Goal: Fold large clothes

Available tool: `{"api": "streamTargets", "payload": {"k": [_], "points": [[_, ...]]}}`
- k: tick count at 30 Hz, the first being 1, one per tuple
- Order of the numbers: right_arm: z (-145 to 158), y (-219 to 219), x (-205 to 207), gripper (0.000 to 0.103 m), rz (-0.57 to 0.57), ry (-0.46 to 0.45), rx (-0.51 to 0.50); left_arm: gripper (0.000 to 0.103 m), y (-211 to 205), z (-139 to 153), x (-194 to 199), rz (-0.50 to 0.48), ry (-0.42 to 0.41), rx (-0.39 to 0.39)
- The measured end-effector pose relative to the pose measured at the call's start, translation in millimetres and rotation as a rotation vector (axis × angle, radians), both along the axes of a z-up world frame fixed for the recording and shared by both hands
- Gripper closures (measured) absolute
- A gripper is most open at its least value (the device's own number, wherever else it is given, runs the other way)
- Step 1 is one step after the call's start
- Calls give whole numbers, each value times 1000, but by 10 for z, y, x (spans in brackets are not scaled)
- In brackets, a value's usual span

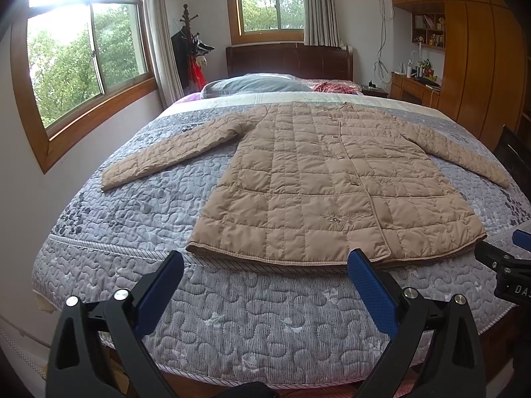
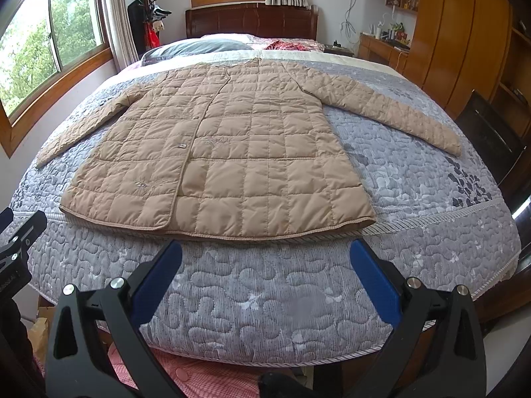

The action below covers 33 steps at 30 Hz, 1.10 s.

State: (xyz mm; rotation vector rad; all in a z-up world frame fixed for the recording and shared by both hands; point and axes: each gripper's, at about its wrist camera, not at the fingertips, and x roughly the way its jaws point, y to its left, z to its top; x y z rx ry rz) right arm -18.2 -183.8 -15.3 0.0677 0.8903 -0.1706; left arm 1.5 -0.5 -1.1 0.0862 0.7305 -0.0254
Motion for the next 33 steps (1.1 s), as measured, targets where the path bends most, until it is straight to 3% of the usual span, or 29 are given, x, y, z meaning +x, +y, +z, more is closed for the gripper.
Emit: {"api": "streamTargets", "payload": {"k": [33], "points": [[6,10,-2,3,-2,-5,-6,4,10,-34,-7,1,0,7]]}}
